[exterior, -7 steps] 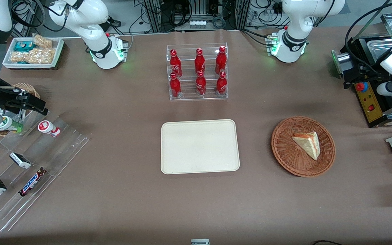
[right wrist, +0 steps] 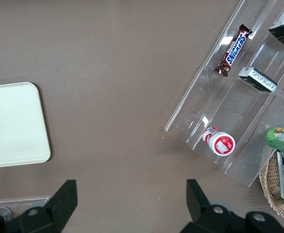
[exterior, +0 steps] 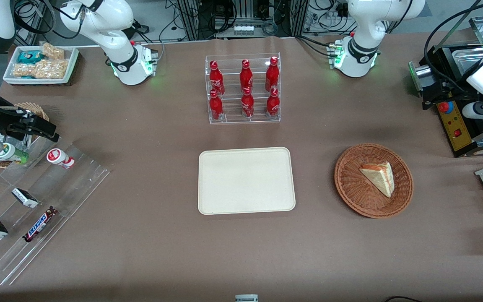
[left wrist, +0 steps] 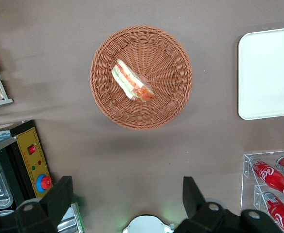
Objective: Place sandwich from basket to tray
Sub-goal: 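Move the left gripper toward the wicker basket holding the sandwich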
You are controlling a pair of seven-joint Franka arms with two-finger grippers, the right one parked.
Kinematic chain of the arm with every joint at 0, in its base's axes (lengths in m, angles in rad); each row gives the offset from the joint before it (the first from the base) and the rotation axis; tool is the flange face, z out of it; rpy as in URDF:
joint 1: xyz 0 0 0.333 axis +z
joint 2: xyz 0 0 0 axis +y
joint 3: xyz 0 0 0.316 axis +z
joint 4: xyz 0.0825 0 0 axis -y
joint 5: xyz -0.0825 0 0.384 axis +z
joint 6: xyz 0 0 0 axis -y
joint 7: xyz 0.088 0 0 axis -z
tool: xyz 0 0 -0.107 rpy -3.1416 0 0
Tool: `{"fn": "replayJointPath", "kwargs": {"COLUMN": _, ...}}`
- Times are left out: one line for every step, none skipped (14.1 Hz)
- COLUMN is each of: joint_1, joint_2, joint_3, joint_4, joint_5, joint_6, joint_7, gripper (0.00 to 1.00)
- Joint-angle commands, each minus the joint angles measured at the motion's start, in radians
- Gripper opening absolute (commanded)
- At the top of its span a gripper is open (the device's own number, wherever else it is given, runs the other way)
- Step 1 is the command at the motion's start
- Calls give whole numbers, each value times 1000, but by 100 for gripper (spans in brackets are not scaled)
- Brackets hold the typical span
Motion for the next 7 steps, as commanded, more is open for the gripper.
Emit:
{"fn": "replayJointPath", "kwargs": {"joint_1": 1, "joint_2": 7, "joint_3": -2, "joint_4": 17, "joint_5": 2, "joint_6": -20, "joint_7": -12, "gripper": 100}}
{"fn": "replayJointPath", "kwargs": {"joint_1": 6, "joint_2": 16, "joint_3": -2, "joint_4": 9, "joint_5": 3, "joint_6": -22, "joint_7": -14, "gripper": 100}}
{"fn": "replayJointPath", "kwargs": {"joint_1": 7, "joint_2": 17, "joint_3": -1, "joint_4": -9, "joint_5": 3, "joint_6": -12, "joint_7": -14, "gripper": 100}}
{"fn": "replayJointPath", "kwargs": {"joint_1": 7, "joint_2": 24, "joint_3": 1, "joint_4": -38, "joint_5": 8, "joint_6": 7, "joint_7": -14, "gripper": 100}}
{"fn": "replayJointPath", "kwargs": {"joint_1": 7, "joint_2": 31, "joint_3": 1, "joint_4": -78, "joint_5": 12, "joint_6": 42, "joint_7": -14, "gripper": 100}}
{"fn": "replayJointPath", "kwargs": {"joint_1": 7, "joint_2": 34, "joint_3": 1, "joint_4": -124, "joint_5": 12, "joint_6": 91, "joint_7": -15, "gripper": 100}}
{"fn": "replayJointPath", "kwargs": {"joint_1": 7, "joint_2": 36, "joint_3": 1, "joint_4": -180, "joint_5": 12, "joint_6": 159, "joint_7": -17, "gripper": 100}}
